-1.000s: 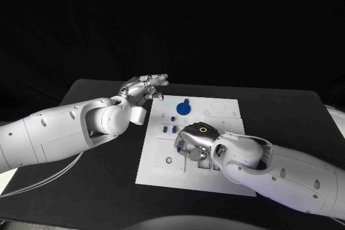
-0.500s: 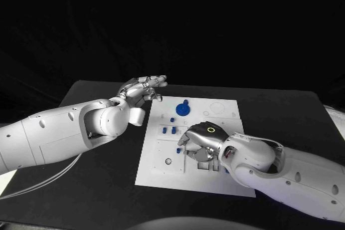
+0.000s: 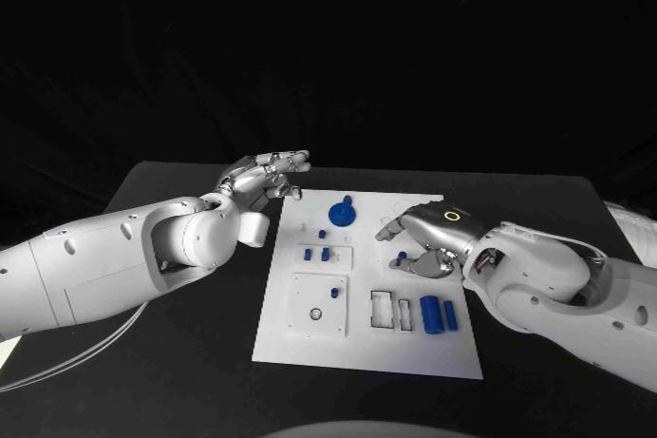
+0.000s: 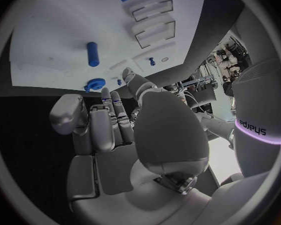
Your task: Assemble the parts on the task board
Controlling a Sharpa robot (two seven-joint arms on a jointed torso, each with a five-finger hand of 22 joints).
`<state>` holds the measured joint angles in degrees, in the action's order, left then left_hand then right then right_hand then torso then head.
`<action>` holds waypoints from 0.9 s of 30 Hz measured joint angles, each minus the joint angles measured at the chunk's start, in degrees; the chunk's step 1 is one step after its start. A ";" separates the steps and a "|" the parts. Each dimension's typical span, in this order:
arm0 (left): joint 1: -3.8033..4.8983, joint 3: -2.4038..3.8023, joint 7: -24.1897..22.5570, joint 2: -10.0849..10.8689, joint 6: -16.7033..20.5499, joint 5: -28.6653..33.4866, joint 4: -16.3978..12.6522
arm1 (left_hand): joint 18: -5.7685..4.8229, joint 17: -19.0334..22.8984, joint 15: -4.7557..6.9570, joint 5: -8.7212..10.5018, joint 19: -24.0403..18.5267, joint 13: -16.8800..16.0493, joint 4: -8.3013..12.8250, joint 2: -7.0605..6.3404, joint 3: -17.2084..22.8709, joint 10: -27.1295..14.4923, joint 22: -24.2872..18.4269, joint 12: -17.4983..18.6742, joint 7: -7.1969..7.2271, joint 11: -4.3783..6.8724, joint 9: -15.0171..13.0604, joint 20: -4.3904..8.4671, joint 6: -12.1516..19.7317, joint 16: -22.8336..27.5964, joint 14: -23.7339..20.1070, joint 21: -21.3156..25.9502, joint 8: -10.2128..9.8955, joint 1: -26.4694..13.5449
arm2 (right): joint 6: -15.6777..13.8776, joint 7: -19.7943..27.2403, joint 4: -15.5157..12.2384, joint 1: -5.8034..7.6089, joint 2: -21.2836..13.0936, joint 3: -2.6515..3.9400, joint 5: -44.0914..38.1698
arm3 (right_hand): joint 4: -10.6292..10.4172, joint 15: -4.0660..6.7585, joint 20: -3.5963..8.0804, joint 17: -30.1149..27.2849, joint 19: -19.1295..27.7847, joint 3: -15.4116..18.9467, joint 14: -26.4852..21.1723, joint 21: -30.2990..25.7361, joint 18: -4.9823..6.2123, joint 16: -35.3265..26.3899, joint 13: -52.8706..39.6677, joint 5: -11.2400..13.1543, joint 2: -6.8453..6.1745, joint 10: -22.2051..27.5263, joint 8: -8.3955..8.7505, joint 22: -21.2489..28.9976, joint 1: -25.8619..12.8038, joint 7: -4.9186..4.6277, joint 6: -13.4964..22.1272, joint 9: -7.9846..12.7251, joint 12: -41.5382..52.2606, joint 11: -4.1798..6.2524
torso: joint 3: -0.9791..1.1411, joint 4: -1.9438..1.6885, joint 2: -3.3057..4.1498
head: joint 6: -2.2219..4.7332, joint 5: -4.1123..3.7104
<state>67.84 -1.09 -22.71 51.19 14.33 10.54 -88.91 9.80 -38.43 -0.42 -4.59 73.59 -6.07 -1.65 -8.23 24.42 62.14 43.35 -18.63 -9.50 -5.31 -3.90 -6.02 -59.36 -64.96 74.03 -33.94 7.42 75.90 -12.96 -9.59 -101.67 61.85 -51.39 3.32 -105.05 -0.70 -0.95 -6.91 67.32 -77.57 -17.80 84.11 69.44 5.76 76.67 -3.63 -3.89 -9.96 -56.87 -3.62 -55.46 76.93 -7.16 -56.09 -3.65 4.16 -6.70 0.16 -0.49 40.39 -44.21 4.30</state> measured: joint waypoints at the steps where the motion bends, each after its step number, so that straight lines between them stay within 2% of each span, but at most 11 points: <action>1: 0.00 0.00 0.00 0.00 0.00 0.00 0.00 | 0.00 0.00 0.00 0.00 0.00 0.00 0.00 0.00 0.00 0.00 0.00 0.00 0.00 0.00 0.00 0.00 0.00 0.00 0.00 0.00 0.00 0.00 | 0.17 -0.14 0.07 0.15 -0.38 0.00 0.11 | -0.28 -0.18 -0.12 0.00 -0.12 0.89 -0.18 0.00 0.00 0.00 -0.02 0.00 0.25 0.06 0.00 0.00 0.23 0.01 0.00 -0.03 0.17 -0.06 | -0.01 0.00 -0.01 | 0.05 -0.04; 4: 0.00 -0.01 0.01 -0.01 -0.02 0.00 0.00 | 0.00 0.00 0.00 0.00 0.00 0.00 0.00 0.00 0.00 0.00 0.00 0.00 0.00 0.00 0.00 0.00 0.00 0.00 0.00 0.00 0.00 0.00 | 0.92 -0.56 0.29 0.44 -1.40 0.00 0.41 | -0.93 -0.19 -0.19 -0.08 -0.19 2.29 -0.19 0.00 0.00 0.00 -0.06 0.00 0.63 0.05 0.00 -0.11 1.06 0.01 0.01 -0.06 0.80 -0.05 | 0.00 0.03 -0.02 | 0.14 -0.16; 6: 0.00 -0.02 0.02 -0.01 -0.04 0.00 0.00 | 0.00 0.00 0.00 0.00 0.00 0.00 0.00 0.00 0.00 0.00 0.00 0.00 0.00 0.00 0.00 0.00 0.00 0.00 0.00 0.00 0.00 0.00 | 1.55 -0.82 0.53 0.57 -1.89 0.00 0.49 | -1.13 -0.19 -0.19 -0.08 -0.19 2.81 -0.19 0.00 0.00 0.00 -0.10 0.00 1.05 -0.37 0.00 -0.15 1.48 0.01 0.00 -0.06 1.12 0.37 | 0.00 0.04 -0.01 | 0.18 -0.19; 12: 0.00 -0.02 0.03 -0.08 -0.08 0.00 0.04 | 0.00 0.00 0.00 0.00 0.00 0.01 0.00 0.00 0.00 0.00 0.00 0.00 0.00 0.00 -0.01 0.00 0.00 0.00 0.00 0.00 0.00 0.00 | 3.11 -1.18 1.09 0.62 -2.14 -0.02 0.56 | -1.38 -0.19 -0.19 -0.21 -0.19 3.35 -0.19 0.00 0.00 0.00 -0.09 0.00 1.06 -0.88 0.00 0.15 1.49 0.17 -0.16 -0.06 1.34 0.46 | 0.02 0.10 -0.02 | 0.40 -0.38; 19: 0.00 -0.03 0.07 -0.28 -0.13 0.00 0.10 | 0.00 0.00 0.00 0.00 0.00 0.01 0.00 0.00 0.00 0.00 0.01 0.00 0.00 0.00 -0.01 0.00 0.00 0.00 0.00 0.00 0.00 0.00 | 4.57 -1.24 2.45 0.63 -0.60 -0.13 0.56 | -1.67 -0.18 0.04 -0.40 -0.42 3.65 -0.19 0.00 0.00 0.00 -0.09 0.00 2.44 -2.82 0.00 0.22 2.87 0.71 -0.70 -0.12 2.67 1.15 | 0.02 0.02 -0.01 | 0.61 -0.63; 20: 0.00 -0.03 0.07 -0.29 -0.14 0.00 0.12 | 0.00 0.00 0.00 0.00 0.00 0.01 0.00 0.00 0.00 0.00 0.01 0.00 0.00 0.00 -0.01 0.00 0.00 0.00 0.00 0.00 0.00 0.00 | 4.70 -1.24 2.69 0.62 -0.30 -0.16 0.56 | -1.68 -0.18 0.04 -0.40 -0.42 3.64 -0.19 0.00 0.00 0.00 -0.09 0.00 2.57 -3.04 0.00 0.22 3.00 0.58 -0.82 -0.12 2.80 0.95 | 0.02 0.00 0.00 | 0.63 -0.63; 25: -0.01 -0.04 0.10 -0.42 -0.18 0.00 0.16 | -0.01 -0.01 0.00 0.00 0.00 0.01 0.00 0.00 0.00 0.00 0.01 0.00 0.00 0.00 -0.01 0.00 0.00 0.00 0.00 0.00 0.00 0.00 | 5.25 -1.22 3.96 0.49 0.76 -0.30 0.61 | -2.23 -0.14 0.24 -0.40 -0.62 3.09 -0.14 0.00 0.00 0.00 -0.09 0.23 2.82 -3.95 0.00 0.13 3.20 0.49 -0.92 -0.12 3.17 1.28 | 0.01 -0.11 0.04 | 0.64 -0.55; 27: -0.01 -0.04 0.11 -0.43 -0.20 0.00 0.16 | -0.01 -0.01 0.00 0.00 0.00 0.01 0.00 0.00 0.00 0.00 0.01 0.00 0.00 0.00 -0.01 0.00 0.00 0.00 0.00 0.00 0.00 0.00 | 5.45 -1.19 4.30 0.45 1.02 -0.33 0.65 | -2.57 0.18 0.46 -0.40 -0.83 2.75 -0.11 0.00 0.00 0.00 -0.08 0.23 3.32 -4.97 0.00 0.00 3.09 0.27 -1.14 -0.11 3.43 1.52 | 0.00 -0.14 0.06 | 0.57 -0.51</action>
<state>67.83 -1.12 -22.60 50.75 14.13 10.55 -88.75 9.80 -38.44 -0.42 -4.59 73.59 -6.06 -1.65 -8.23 24.42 62.15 43.36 -18.63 -9.50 -5.31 -3.91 -6.02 -59.36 -64.96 74.03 -33.94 7.42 75.90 -7.50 -10.77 -97.37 62.29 -50.37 2.98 -104.40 -3.27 -0.77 -6.45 66.92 -78.40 -15.05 84.00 69.44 5.75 76.67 -3.71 -3.66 -6.63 -61.84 -3.63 -55.46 80.02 -6.88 -57.23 -3.76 7.59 -5.18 0.16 -0.63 40.45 -43.64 3.79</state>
